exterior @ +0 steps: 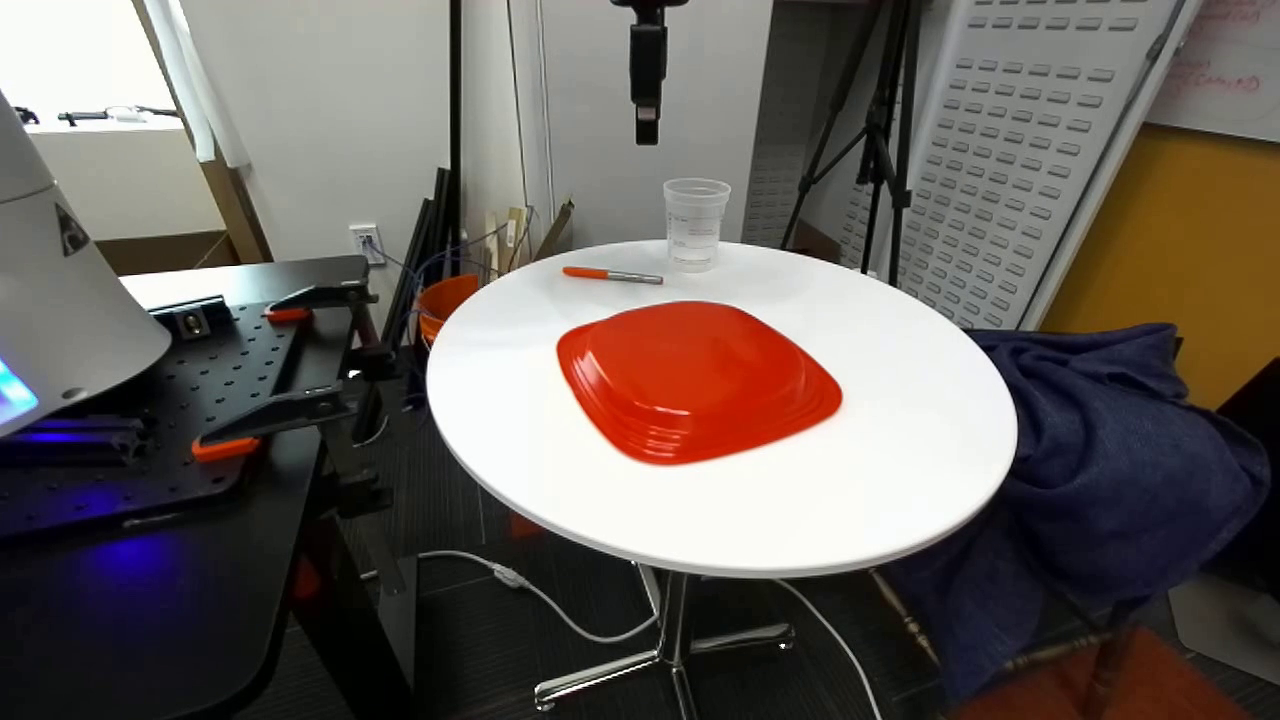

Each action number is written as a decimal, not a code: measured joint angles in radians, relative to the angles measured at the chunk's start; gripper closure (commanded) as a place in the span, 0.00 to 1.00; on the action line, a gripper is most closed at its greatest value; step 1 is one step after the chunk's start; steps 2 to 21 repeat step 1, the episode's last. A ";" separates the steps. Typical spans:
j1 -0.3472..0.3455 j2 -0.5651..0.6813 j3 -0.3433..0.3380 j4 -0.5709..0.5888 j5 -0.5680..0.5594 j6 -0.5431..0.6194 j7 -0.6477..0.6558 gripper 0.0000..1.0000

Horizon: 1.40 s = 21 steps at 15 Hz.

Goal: Remove the pen from the cup and put it on the table

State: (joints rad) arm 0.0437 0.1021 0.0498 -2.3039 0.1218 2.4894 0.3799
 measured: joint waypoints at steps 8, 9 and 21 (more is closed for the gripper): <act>0.000 -0.001 0.000 0.000 0.000 0.000 0.000 0.00; 0.000 -0.001 0.000 0.000 0.000 0.000 0.000 0.00; 0.000 -0.001 0.000 0.000 0.000 0.000 0.000 0.00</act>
